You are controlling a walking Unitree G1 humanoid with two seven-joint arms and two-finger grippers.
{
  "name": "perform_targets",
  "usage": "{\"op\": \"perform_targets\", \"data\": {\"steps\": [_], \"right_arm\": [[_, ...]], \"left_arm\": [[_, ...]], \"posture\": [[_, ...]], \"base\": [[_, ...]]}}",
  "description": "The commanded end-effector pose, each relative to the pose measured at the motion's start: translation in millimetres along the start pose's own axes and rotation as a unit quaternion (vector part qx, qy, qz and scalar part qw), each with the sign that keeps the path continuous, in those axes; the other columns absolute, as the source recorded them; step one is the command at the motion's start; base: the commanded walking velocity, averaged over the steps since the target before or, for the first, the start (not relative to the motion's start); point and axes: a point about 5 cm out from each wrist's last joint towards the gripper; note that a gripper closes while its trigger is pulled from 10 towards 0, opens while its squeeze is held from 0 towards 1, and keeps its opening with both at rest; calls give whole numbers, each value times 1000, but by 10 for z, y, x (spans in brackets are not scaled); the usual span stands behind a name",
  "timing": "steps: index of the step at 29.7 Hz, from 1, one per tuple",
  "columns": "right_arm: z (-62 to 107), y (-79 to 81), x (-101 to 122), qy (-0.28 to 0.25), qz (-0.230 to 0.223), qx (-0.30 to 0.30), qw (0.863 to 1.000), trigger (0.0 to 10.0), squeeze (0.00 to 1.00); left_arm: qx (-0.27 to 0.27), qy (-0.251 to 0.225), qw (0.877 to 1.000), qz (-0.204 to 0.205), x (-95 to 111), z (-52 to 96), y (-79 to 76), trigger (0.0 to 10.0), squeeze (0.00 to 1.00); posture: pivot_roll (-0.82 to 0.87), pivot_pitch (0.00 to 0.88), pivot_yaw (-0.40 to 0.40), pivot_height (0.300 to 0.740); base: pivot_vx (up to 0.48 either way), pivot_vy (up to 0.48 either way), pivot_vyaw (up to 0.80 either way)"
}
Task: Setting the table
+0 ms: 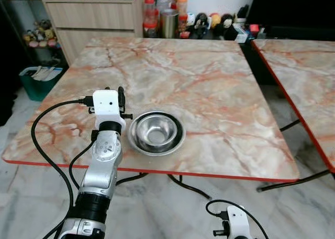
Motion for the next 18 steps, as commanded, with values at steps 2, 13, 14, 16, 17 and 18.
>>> {"op": "perform_targets", "data": {"steps": [2, 13, 14, 16, 17, 18], "right_arm": [[14, -71, -35, 3, -4, -10, 1000, 10000, 0], [7, -70, -11, 1, -7, -11, 1000, 10000, 0], [7, -71, -10, 1, -7, -11, 1000, 10000, 0], [8, -62, -14, 1, -6, -9, 1000, 10000, 0], [8, -61, -14, 1, -6, -9, 1000, 10000, 0], [8, -59, -14, 1, -6, -9, 1000, 10000, 0]], "left_arm": [[-3, -8, 1000, -4, 17, -33, -34, 10000, 0], [9, -17, 1000, 2, 58, -73, 0, 10000, 0], [10, -17, 1000, 2, 59, -72, 3, 10000, 0], [13, -17, 1000, 1, 56, -61, 17, 10000, 0], [13, -17, 1000, 1, 56, -59, 20, 10000, 0], [14, -18, 1000, -1, 56, -58, 25, 10000, 0]], "posture": [[-10, 45, -24, 740], [-6, 46, -27, 740], [-6, 46, -27, 740], [-3, 46, -28, 740], [0, 45, -29, 740], [0, 45, -29, 740]], "base": [[0, -480, 0], [0, -480, 0], [0, -480, 0], [0, -480, 0], [0, -480, 0], [0, -480, 0]]}}
Point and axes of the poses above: a point about 5 cm out from each wrist's last joint towards the gripper, its own z axis pointing back from the gripper into the wrist, its own x axis along the axis of the wrist's last joint, y = z × x, and after that the axes turned 5 degrees about z, right-handed
